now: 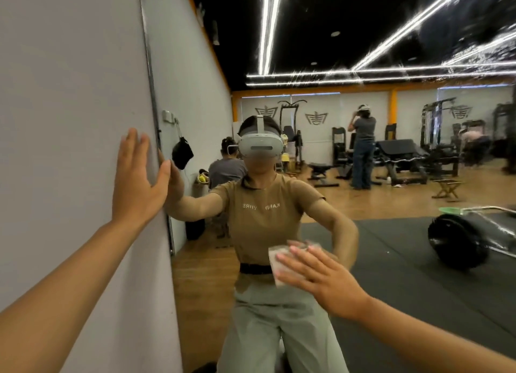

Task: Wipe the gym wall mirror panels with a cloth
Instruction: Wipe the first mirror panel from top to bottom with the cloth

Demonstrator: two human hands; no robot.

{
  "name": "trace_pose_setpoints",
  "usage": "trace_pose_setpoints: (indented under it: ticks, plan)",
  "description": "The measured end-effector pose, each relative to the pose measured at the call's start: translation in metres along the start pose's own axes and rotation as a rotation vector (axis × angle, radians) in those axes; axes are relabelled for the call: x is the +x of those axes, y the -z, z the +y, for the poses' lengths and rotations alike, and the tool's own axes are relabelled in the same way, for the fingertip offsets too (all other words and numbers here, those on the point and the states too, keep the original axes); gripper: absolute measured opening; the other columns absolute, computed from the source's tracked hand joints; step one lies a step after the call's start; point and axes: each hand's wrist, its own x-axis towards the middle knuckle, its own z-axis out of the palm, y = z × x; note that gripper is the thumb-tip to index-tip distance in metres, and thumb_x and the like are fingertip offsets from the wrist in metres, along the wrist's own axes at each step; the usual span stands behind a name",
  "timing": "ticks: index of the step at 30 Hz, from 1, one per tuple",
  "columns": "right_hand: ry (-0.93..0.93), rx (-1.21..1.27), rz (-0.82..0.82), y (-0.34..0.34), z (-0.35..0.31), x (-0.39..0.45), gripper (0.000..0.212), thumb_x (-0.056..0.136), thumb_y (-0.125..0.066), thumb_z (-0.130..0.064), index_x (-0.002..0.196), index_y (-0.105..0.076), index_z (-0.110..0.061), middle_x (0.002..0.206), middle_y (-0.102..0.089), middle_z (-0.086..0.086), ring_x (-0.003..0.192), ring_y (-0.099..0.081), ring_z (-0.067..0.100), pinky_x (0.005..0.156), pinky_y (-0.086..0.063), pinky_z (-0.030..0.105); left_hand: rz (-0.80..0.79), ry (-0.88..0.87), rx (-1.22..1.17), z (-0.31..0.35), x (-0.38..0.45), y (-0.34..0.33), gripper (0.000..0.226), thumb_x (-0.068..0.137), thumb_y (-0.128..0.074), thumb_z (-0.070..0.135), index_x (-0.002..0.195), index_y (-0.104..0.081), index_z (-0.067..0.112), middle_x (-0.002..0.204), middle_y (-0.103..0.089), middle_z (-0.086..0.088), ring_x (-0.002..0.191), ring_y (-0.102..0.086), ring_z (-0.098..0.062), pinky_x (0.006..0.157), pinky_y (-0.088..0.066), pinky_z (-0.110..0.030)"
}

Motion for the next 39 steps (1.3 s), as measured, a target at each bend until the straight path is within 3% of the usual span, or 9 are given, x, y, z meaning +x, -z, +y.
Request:
trace_pose_setpoints:
  ticks: [5, 10, 14, 21, 24, 27, 32, 36, 39]
  plan:
    - [-0.348, 0.0, 0.34, 0.062, 0.099, 0.117, 0.076, 0.087, -0.057, 0.008, 0.153, -0.03, -0.017, 0.162, -0.022, 0.013, 0.151, -0.012, 0.031, 0.124, -0.008, 0.048, -0.013, -0.019, 0.002, -0.005, -0.001, 0.001, 0.066, 0.103, -0.041, 0.041, 0.159, -0.012, 0.02, 0.166, 0.002, 0.009, 0.151, 0.007, -0.006, 0.121, 0.0, -0.026]
    - [-0.685, 0.102, 0.518, 0.101, 0.141, 0.186, 0.055, 0.101, -0.038, -0.011, 0.155, -0.03, -0.016, 0.163, -0.019, 0.012, 0.151, -0.008, 0.034, 0.123, 0.005, 0.041, -0.036, -0.035, -0.011, -0.007, -0.002, 0.004, 0.065, 0.103, -0.041, 0.041, 0.159, -0.014, 0.021, 0.166, 0.002, 0.009, 0.151, 0.007, -0.006, 0.121, -0.001, -0.027]
    - [-0.471, 0.064, 0.462, 0.058, 0.074, 0.156, 0.059, 0.092, -0.042, -0.001, 0.151, -0.037, -0.008, 0.16, -0.025, 0.019, 0.149, -0.015, 0.039, 0.122, -0.006, 0.054, -0.058, -0.072, -0.016, -0.01, -0.003, 0.01, 0.063, 0.104, -0.043, 0.037, 0.158, -0.017, 0.019, 0.167, 0.0, 0.007, 0.152, 0.006, -0.007, 0.121, -0.001, -0.027]
    - [0.323, -0.184, -0.102, -0.008, -0.028, 0.054, 0.081, 0.084, -0.056, -0.029, 0.157, -0.023, -0.022, 0.165, -0.015, 0.004, 0.152, -0.01, 0.027, 0.123, 0.004, 0.045, -0.079, -0.139, -0.001, -0.015, -0.005, 0.012, 0.063, 0.104, -0.043, 0.034, 0.158, -0.014, 0.019, 0.167, 0.001, 0.004, 0.152, 0.007, -0.009, 0.119, 0.003, -0.021]
    - [0.279, -0.106, 0.009, 0.015, 0.002, 0.099, 0.073, 0.084, -0.047, -0.011, 0.155, -0.03, -0.02, 0.163, -0.021, 0.007, 0.151, -0.014, 0.028, 0.124, 0.0, 0.045, -0.101, -0.166, 0.015, -0.021, -0.005, 0.014, 0.064, 0.104, -0.043, 0.036, 0.158, -0.012, 0.021, 0.166, 0.002, 0.005, 0.151, 0.009, -0.007, 0.119, 0.002, -0.022]
    - [-0.003, -0.037, 0.213, 0.053, 0.048, 0.174, 0.071, 0.084, -0.035, -0.001, 0.154, -0.03, -0.018, 0.162, -0.022, 0.011, 0.149, -0.014, 0.031, 0.123, -0.006, 0.048, -0.117, -0.191, 0.044, -0.026, -0.004, 0.015, 0.064, 0.104, -0.042, 0.036, 0.158, -0.012, 0.02, 0.166, 0.002, 0.004, 0.151, 0.009, -0.009, 0.119, 0.003, -0.022]
    - [-0.492, 0.015, 0.47, 0.079, 0.076, 0.251, 0.062, 0.096, -0.049, -0.003, 0.153, -0.033, -0.021, 0.162, -0.022, 0.011, 0.15, -0.011, 0.035, 0.123, -0.005, 0.051, -0.122, -0.266, 0.094, -0.033, -0.003, 0.018, 0.064, 0.105, -0.041, 0.037, 0.158, -0.015, 0.013, 0.167, -0.002, -0.001, 0.152, 0.006, -0.013, 0.118, 0.005, -0.019]
    - [-0.287, 0.057, 0.436, 0.032, 0.006, 0.216, 0.073, 0.085, -0.051, 0.004, 0.154, -0.032, -0.012, 0.161, -0.024, 0.019, 0.15, -0.01, 0.036, 0.121, -0.011, 0.058, -0.142, -0.31, 0.103, -0.042, -0.002, 0.019, 0.064, 0.104, -0.043, 0.035, 0.158, -0.016, 0.013, 0.166, -0.003, -0.002, 0.151, 0.007, -0.012, 0.118, 0.006, -0.016]
    - [0.12, -0.039, 0.165, -0.017, -0.068, 0.147, 0.079, 0.081, -0.06, -0.015, 0.154, -0.031, -0.018, 0.163, -0.02, 0.012, 0.15, -0.015, 0.035, 0.122, -0.009, 0.054, -0.141, -0.342, 0.104, -0.045, -0.001, 0.02, 0.064, 0.104, -0.045, 0.032, 0.158, -0.017, 0.012, 0.166, -0.003, -0.003, 0.149, 0.008, -0.01, 0.115, 0.01, -0.011]
